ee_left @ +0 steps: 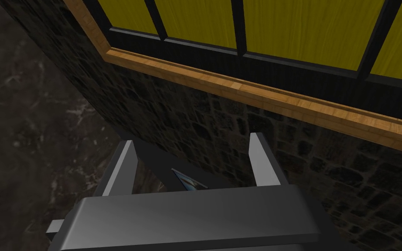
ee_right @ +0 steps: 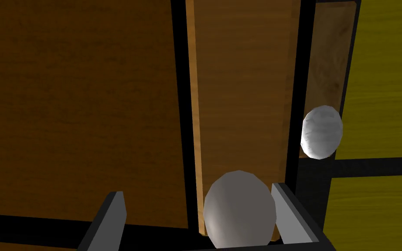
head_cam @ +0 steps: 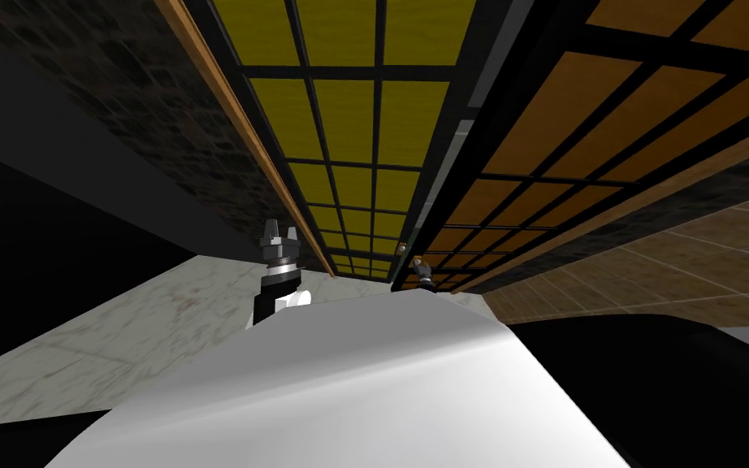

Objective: Pull the door open

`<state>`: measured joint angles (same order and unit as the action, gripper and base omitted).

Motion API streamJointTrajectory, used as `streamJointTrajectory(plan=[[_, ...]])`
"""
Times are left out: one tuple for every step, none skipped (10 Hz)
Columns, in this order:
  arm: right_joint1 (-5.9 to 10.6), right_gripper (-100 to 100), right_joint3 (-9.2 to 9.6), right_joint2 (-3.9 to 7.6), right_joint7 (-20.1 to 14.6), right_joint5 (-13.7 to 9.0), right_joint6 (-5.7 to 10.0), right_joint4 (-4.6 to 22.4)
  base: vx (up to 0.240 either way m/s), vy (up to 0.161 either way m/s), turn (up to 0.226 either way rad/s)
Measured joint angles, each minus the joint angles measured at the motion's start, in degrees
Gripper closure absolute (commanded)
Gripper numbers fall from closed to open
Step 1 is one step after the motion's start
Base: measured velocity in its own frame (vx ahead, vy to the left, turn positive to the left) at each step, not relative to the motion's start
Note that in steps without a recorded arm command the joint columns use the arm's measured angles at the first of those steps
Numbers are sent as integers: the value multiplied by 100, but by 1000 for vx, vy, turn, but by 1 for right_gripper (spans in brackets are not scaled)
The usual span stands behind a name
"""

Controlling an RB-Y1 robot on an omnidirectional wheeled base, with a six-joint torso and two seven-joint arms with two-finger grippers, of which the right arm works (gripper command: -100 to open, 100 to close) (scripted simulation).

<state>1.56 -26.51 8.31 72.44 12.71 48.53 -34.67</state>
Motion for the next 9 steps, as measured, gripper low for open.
streamJointTrajectory(plan=[[166,100,-48,119,-34,-62,231,501,-99,13,-18],[111,100,-47,110,-76,-67,247,523,-45,14,-19],[-135,100,-1,13,-150,-36,21,106,-100,-8,10],[-186,100,13,51,-260,-67,1,105,-154,2,-12],[-389,100,36,4,-402,-95,-83,-192,-114,16,-37],[-359,100,37,58,-482,-118,-88,-105,-56,6,7],[-321,100,21,81,-490,-131,-102,-18,-41,5,11],[-382,100,25,68,-522,-140,-149,-99,-37,-11,-3],[-458,100,36,36,-551,-141,-184,-210,-13,-10,-10]])
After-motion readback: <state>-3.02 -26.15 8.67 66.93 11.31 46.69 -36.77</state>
